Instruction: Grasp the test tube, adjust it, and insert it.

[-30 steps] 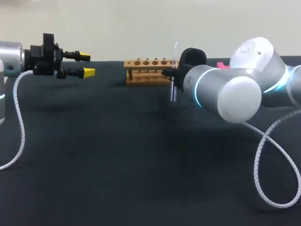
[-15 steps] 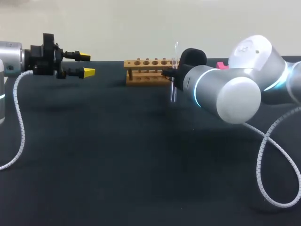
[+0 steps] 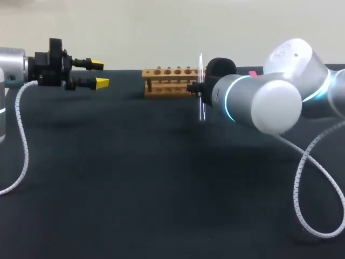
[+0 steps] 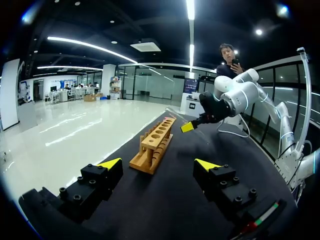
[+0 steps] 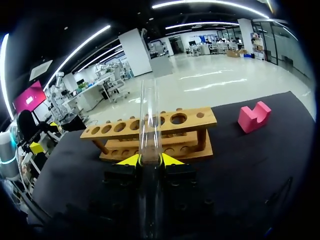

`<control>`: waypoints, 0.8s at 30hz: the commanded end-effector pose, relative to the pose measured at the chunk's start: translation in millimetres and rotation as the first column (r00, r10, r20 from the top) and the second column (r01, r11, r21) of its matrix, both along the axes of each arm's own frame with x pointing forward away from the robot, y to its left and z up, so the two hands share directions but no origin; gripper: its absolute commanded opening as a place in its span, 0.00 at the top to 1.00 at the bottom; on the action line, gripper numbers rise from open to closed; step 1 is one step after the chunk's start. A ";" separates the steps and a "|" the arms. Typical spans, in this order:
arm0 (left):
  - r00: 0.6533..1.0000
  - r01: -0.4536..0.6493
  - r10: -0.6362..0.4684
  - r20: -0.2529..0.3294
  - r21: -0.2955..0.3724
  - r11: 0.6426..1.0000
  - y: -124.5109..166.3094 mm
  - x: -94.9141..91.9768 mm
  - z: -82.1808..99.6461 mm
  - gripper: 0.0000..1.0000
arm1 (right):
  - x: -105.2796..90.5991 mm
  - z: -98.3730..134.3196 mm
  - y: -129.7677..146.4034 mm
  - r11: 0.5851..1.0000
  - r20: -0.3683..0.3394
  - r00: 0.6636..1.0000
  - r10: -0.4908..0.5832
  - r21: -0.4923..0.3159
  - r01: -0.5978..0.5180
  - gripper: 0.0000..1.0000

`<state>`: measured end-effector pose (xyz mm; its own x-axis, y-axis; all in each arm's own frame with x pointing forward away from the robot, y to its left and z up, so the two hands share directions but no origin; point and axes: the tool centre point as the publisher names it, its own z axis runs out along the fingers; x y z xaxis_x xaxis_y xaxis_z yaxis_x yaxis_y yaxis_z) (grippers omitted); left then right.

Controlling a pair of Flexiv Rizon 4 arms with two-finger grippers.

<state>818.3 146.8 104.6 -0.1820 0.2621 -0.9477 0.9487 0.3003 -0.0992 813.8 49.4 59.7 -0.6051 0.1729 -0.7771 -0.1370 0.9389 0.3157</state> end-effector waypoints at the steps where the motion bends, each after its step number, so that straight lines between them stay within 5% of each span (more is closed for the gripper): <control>1: 1.000 -0.004 0.004 0.005 -0.001 1.000 0.0 -1.8 -0.8 0.00 | -1.3 6.5 5.0 0.988 -0.112 0.991 -0.066 -0.146 0.049 1.00; 8: 1.000 -0.004 0.004 0.005 -0.001 1.000 0.0 -1.8 -0.8 0.00 | -4.0 4.5 3.3 0.963 -0.137 0.984 -0.114 -0.260 0.075 1.00; 24: 1.000 -0.004 0.004 0.005 -0.001 1.000 0.0 -1.8 -0.8 0.00 | 5.3 -2.4 -6.3 0.940 -0.159 0.970 -0.183 -0.317 0.125 1.00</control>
<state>818.3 146.8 104.6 -0.1821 0.2621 -0.9477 0.9487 0.3003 -0.0992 816.0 38.5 58.3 -0.7212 0.0507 -0.6908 0.0202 0.9984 0.0522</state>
